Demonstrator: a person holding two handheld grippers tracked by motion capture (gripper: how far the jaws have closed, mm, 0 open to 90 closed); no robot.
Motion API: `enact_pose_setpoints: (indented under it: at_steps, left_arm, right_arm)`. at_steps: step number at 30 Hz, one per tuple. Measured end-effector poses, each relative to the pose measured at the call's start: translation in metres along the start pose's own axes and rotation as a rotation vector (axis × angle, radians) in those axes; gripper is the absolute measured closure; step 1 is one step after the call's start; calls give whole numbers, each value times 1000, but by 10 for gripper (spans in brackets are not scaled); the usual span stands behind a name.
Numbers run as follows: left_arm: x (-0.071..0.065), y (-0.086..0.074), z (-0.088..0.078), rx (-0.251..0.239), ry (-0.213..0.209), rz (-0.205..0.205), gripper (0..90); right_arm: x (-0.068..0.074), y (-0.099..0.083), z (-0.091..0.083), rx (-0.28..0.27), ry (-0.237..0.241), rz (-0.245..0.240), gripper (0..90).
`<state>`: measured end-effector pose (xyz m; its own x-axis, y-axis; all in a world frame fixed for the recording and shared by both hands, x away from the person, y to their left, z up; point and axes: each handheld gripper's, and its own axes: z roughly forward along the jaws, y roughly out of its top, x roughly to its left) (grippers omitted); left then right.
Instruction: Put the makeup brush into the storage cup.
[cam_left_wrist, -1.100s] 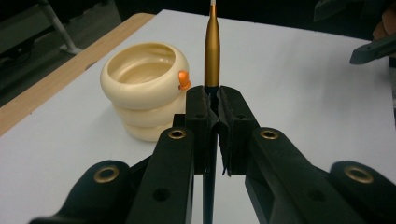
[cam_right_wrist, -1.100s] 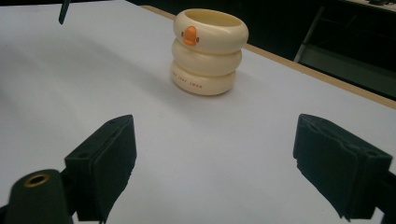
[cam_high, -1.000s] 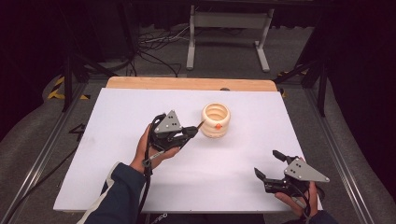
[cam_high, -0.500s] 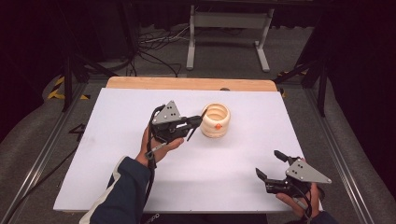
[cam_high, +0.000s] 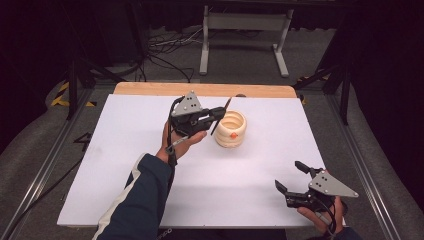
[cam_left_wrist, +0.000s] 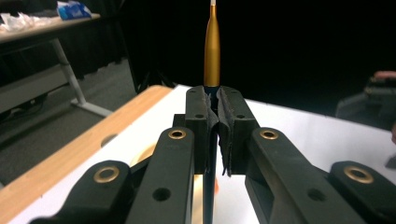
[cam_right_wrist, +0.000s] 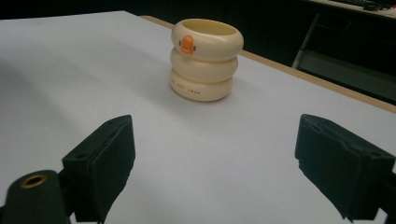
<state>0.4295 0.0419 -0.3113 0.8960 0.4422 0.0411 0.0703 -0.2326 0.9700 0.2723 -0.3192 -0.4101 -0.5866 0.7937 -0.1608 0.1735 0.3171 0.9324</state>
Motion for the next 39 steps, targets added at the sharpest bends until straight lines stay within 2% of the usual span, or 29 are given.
enact_pose_setpoints:
  at_steps: [5, 8, 10, 15, 17, 20, 21, 26, 36, 39]
  left_arm:
    - [4, 6, 11, -26, 4, -3, 831]
    - [6, 10, 19, -52, -16, -18, 831]
    - [7, 11, 24, -57, -8, -12, 831]
    - [12, 9, 34, -89, -24, -25, 831]
    - [15, 7, 39, -106, -33, -46, 831]
    - [17, 4, 45, -109, -26, -35, 831]
    - [18, 2, 48, -108, -39, -43, 831]
    - [26, -10, 59, -106, -25, -66, 831]
    - [34, -24, 75, -92, -30, -66, 831]
    - [35, -30, 77, -91, -30, -84, 830]
  right_arm:
    - [0, 0, 0, -5, -2, 1, 128]
    - [0, 0, 0, -4, 1, 2, 128]
    - [0, 0, 0, -4, 5, -1, 128]
    - [0, 0, 0, -5, 2, 4, 128]
    - [0, 0, 0, -8, 2, 0, 128]
    - [-1, 0, 0, -7, 3, 6, 129]
    - [-1, 0, 0, -7, 3, 6, 129]
    - [-1, 0, 0, -5, 10, 1, 129]
    - [0, -1, 0, 0, 14, -1, 128]
    - [0, 0, 0, -2, 15, -9, 129]
